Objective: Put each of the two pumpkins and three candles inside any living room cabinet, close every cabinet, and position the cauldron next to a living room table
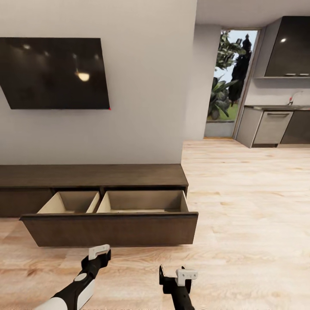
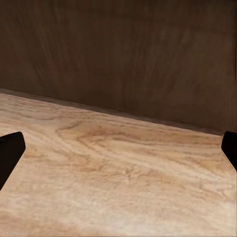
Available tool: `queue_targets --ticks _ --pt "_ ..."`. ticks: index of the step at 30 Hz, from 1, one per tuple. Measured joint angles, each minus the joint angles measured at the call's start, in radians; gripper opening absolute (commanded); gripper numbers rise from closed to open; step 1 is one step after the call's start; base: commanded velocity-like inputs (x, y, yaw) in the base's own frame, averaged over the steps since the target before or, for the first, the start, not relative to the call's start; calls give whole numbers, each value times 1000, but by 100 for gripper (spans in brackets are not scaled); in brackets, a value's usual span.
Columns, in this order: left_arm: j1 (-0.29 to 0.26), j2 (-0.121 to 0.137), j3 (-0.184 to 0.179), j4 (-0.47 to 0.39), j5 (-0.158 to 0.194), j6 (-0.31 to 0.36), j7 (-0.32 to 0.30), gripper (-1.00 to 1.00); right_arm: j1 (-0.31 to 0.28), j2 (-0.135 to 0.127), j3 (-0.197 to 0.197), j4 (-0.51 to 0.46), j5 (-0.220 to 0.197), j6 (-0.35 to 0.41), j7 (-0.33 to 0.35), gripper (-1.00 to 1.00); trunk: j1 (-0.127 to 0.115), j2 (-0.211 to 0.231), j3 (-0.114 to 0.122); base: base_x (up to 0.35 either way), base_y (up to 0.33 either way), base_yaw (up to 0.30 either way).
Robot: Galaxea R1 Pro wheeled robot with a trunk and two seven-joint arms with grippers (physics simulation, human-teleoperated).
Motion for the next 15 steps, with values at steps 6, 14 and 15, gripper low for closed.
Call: queue_targets --ticks 6,14,15 --pt "0 -4 -9 -12 -2 -46 0 100 -4 58 -4 38 25 -8 6 100 23 -42 -19 0 0 0" --pt "0 -7 -40 -13 -23 -173 4 100 -44 75 -7 41 36 -14 15 100 54 -98 -44 0 0 0" --pt "0 -8 -46 -10 -27 -184 6 100 -47 75 -7 41 40 -15 15 100 58 -105 -47 0 0 0"
